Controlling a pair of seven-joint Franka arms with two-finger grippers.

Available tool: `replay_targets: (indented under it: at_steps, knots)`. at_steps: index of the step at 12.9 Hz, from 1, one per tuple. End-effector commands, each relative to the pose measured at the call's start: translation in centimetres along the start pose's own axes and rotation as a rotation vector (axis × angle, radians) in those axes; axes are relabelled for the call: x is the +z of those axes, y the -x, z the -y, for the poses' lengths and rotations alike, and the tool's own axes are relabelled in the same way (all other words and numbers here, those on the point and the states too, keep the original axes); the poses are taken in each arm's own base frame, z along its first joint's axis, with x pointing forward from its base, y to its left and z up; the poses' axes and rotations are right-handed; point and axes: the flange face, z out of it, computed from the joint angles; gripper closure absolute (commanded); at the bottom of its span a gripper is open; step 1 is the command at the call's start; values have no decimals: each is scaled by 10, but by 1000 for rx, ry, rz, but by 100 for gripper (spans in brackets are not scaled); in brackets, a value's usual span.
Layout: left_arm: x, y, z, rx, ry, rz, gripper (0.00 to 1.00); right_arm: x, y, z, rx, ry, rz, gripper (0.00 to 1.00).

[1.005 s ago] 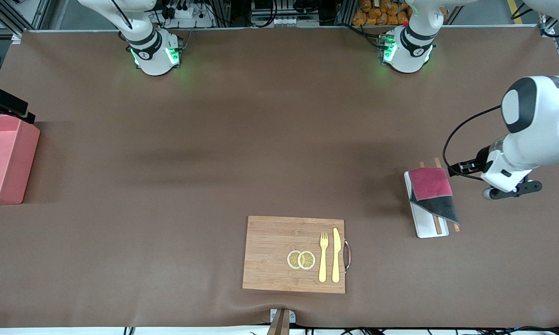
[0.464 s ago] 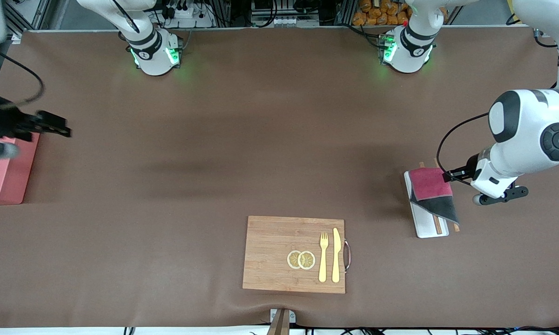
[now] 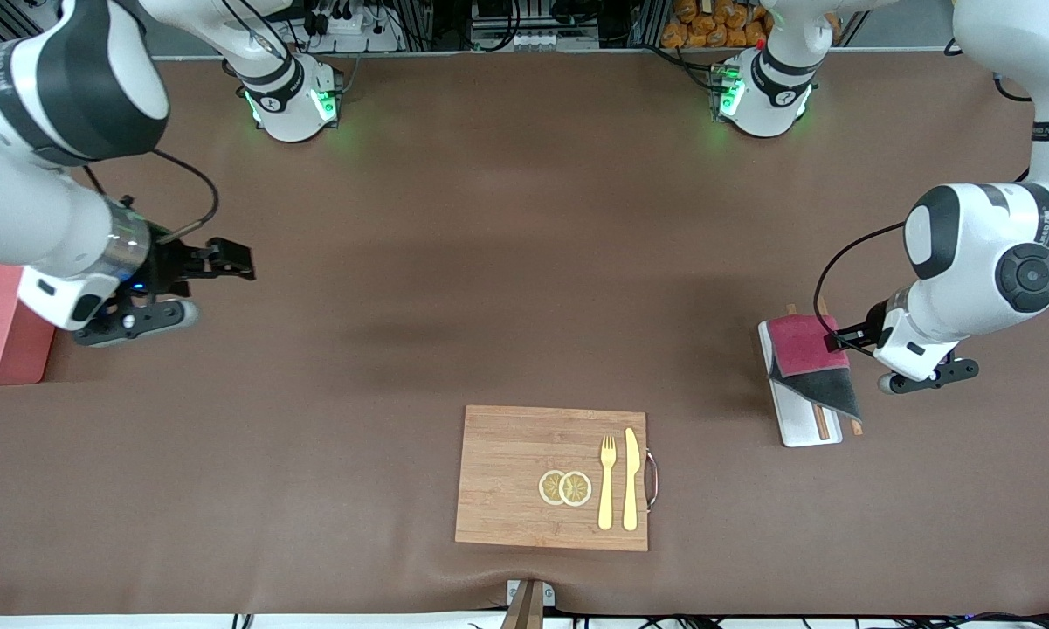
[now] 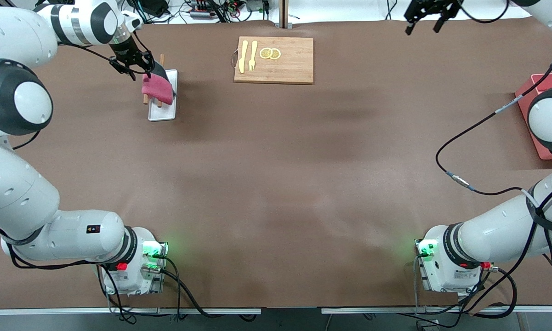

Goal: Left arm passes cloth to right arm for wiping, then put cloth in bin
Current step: 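Move the left gripper to the pink-grey cloth while the right gripper advances, then close the left gripper on the pink-grey cloth on the tray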

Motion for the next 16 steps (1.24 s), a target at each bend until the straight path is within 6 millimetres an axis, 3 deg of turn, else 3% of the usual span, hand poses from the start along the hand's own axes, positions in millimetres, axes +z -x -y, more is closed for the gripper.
replay_targets:
  at_steps: [1, 7, 10, 16]
  knots:
    - [7, -2, -2, -18, 3, -13, 50, 13, -11, 14, 33, -62, 16, 0]
    - [9, -1, -6, -16, 4, -10, 65, 16, -11, 34, 64, -117, 30, 0]
    - [11, -1, -7, -16, 4, -6, 65, 21, -9, 47, 114, -170, 55, 0]
    - [14, -2, -8, -19, 10, 0, 77, 23, -5, 38, 126, -171, 96, 0]
